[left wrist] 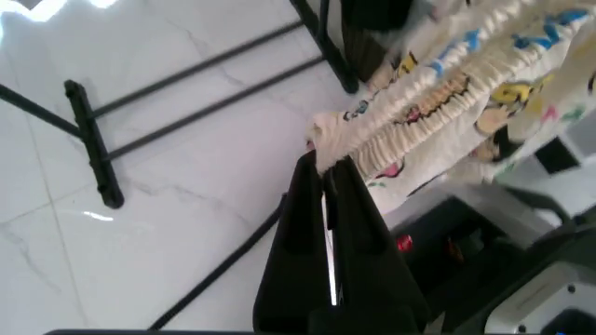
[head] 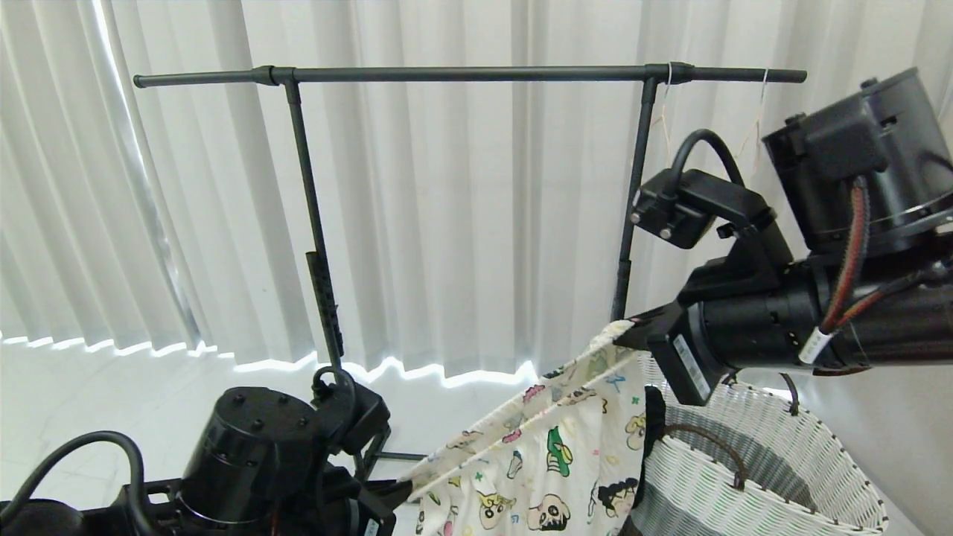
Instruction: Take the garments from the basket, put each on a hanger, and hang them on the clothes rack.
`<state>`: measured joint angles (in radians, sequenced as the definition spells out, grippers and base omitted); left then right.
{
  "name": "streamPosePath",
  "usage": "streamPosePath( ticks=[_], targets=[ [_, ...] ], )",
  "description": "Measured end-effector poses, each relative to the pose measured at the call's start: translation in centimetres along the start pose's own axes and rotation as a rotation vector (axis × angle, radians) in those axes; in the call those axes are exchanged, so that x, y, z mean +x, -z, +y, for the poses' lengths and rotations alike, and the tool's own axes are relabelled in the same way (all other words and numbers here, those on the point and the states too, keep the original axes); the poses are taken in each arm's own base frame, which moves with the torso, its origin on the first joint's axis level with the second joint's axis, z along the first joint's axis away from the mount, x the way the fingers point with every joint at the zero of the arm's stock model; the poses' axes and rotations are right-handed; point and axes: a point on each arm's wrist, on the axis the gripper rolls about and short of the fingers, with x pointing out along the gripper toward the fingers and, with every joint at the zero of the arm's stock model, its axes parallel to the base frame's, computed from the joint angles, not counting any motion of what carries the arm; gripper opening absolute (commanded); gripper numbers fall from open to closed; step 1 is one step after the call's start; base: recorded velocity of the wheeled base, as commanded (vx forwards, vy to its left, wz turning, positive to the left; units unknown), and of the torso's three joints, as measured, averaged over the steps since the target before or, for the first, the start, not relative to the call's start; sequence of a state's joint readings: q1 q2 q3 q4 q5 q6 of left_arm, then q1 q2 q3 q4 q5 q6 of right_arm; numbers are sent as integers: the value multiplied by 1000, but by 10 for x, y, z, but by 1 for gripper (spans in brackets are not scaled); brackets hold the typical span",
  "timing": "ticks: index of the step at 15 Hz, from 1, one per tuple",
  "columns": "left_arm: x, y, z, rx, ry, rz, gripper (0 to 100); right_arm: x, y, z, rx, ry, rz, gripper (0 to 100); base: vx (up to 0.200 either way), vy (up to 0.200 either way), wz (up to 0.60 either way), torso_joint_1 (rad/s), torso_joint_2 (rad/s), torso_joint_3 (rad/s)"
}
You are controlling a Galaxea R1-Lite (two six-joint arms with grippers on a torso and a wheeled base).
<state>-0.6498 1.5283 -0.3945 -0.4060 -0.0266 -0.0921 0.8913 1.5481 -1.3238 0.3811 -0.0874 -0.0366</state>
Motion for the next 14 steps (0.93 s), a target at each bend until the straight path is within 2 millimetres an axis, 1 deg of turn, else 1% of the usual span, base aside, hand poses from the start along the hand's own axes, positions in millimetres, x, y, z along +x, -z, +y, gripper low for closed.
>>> streamPosePath(
  ticks=[2, 3, 5, 7, 9, 11, 12, 14],
  targets=[
    [-12, -10, 5, -14, -6, -79, 0, -10, 19, -4, 7, 14, 30, 0, 0, 0, 0, 0, 0, 0],
    [-20, -21, 5, -14, 5, -137, 0, -17, 26, -6, 9, 17, 36, 0, 0, 0, 0, 0, 0, 0],
    [-40, -51, 3, -10, 20, -235, 0, -31, 35, -7, 13, 24, 25, 0, 0, 0, 0, 0, 0, 0],
    [-66, -83, -1, -7, 41, -265, 0, -44, 37, -11, 21, 63, -6, 0, 0, 0, 0, 0, 0, 0],
    [-102, -119, -6, 2, 79, -296, 0, -56, 29, -15, 33, 104, -57, 0, 0, 0, 0, 0, 0, 0],
    [-138, -151, -11, 25, 99, -333, 0, -69, 14, -20, 48, 127, -130, 0, 0, 0, 0, 0, 0, 0],
    [-154, -164, -13, 52, 102, -341, 0, -75, 5, -24, 57, 140, -168, 0, 0, 0, 0, 0, 0, 0],
    [-169, -180, -16, 126, 104, -353, 0, -85, -11, -30, 74, 165, -229, 0, 0, 0, 0, 0, 0, 0]
  ],
)
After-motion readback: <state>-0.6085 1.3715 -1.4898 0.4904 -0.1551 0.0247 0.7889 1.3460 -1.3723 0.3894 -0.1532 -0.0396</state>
